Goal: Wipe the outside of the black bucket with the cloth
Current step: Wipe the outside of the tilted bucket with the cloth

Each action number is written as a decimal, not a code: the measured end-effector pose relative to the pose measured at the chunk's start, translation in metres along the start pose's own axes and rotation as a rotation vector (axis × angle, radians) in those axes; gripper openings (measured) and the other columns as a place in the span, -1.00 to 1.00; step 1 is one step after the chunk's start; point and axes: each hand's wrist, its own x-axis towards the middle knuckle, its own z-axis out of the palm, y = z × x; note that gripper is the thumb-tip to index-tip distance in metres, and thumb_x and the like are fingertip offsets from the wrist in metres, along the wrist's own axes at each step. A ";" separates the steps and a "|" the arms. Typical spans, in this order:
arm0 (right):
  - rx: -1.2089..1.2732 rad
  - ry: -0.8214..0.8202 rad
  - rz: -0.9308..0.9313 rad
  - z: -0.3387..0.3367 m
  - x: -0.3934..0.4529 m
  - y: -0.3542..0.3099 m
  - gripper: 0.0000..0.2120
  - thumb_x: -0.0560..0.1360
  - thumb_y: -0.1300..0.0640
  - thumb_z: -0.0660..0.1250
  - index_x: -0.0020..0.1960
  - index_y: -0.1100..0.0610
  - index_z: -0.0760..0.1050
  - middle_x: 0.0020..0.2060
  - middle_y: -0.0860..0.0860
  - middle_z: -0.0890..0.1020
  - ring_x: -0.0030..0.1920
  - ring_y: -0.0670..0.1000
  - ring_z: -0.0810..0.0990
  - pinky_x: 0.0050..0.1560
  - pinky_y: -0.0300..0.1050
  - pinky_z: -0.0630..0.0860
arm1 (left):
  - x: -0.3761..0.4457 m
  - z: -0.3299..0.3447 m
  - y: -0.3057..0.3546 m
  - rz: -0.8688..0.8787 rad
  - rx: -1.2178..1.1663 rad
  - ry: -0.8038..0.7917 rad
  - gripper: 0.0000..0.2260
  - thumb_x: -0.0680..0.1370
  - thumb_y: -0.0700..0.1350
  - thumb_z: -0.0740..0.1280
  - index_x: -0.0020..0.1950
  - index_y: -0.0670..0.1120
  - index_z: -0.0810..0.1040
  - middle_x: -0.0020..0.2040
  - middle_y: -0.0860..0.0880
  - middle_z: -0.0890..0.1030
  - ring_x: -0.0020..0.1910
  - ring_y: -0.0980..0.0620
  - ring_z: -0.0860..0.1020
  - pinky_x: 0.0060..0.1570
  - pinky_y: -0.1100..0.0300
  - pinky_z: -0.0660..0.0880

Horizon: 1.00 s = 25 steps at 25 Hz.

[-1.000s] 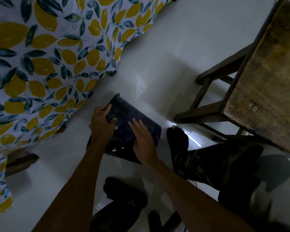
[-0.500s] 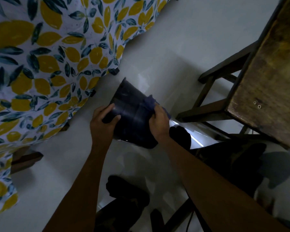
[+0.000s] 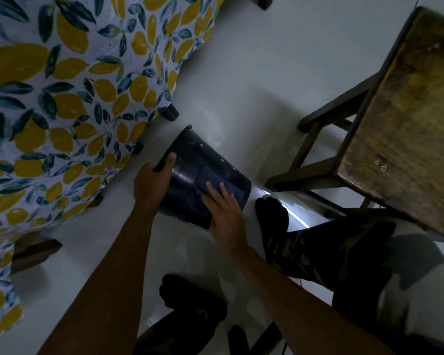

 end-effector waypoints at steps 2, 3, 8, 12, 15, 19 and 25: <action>-0.042 -0.019 -0.024 0.000 -0.004 -0.002 -0.30 0.46 0.38 0.29 0.53 -0.01 0.24 0.57 -0.04 0.16 0.58 0.13 0.02 0.51 0.17 0.04 | -0.008 0.007 -0.003 0.024 0.021 0.043 -0.39 0.43 0.43 0.29 0.07 -0.11 0.52 0.11 -0.18 0.59 0.12 -0.22 0.55 0.13 -0.07 0.49; -0.035 -0.031 -0.007 -0.001 -0.002 -0.003 -0.25 0.45 0.39 0.28 0.56 -0.02 0.17 0.58 -0.04 0.12 0.59 0.11 -0.01 0.52 0.17 0.03 | -0.012 0.010 -0.007 0.050 0.019 0.071 -0.44 0.43 0.40 0.32 0.04 -0.09 0.50 0.10 -0.18 0.59 0.12 -0.22 0.55 0.13 -0.08 0.48; 0.191 -0.112 0.299 -0.021 0.049 -0.007 -0.33 0.52 0.40 0.14 0.58 0.05 0.11 0.59 -0.01 0.09 0.59 0.11 -0.01 0.54 0.21 -0.05 | -0.020 0.010 -0.029 0.135 -0.028 0.111 -0.54 0.45 0.30 0.39 0.01 -0.07 0.47 0.01 -0.09 0.58 0.08 -0.18 0.56 0.06 0.00 0.47; 0.108 -0.148 0.164 -0.018 0.046 -0.002 -0.44 0.52 0.38 0.19 0.51 0.19 0.26 0.59 0.02 0.11 0.58 0.17 0.03 0.52 0.27 0.01 | -0.008 0.007 -0.042 0.315 0.179 0.079 -0.36 0.47 0.27 0.39 0.46 0.09 0.28 0.41 -0.14 0.43 0.36 -0.27 0.40 0.30 -0.30 0.36; -0.034 -0.146 0.082 -0.006 0.029 0.003 -0.52 0.53 0.32 0.25 0.44 0.20 0.36 0.59 0.03 0.10 0.57 0.18 0.06 0.50 0.27 0.08 | 0.003 0.005 -0.039 0.486 0.383 -0.022 -0.20 0.49 0.24 0.37 0.61 0.15 0.01 0.60 -0.12 0.13 0.50 -0.30 0.20 0.31 -0.41 0.26; -0.079 -0.166 0.094 -0.005 0.024 0.004 -0.51 0.50 0.30 0.30 0.43 0.17 0.38 0.59 0.01 0.10 0.57 0.18 0.09 0.46 0.32 0.18 | 0.002 0.004 -0.043 0.668 0.625 -0.050 -0.03 0.39 0.42 0.25 0.62 -0.06 0.01 0.63 -0.18 -0.10 0.57 -0.30 0.02 0.23 -0.43 0.31; 0.063 -0.185 0.441 -0.017 0.019 0.007 -0.44 0.61 0.22 0.10 0.58 0.04 0.07 0.60 -0.05 0.00 0.59 0.09 -0.06 0.51 0.31 0.03 | 0.004 0.002 -0.054 0.689 0.673 -0.087 0.09 0.32 0.52 0.22 0.62 -0.10 -0.03 0.62 -0.22 -0.16 0.58 -0.32 -0.05 0.32 -0.41 0.25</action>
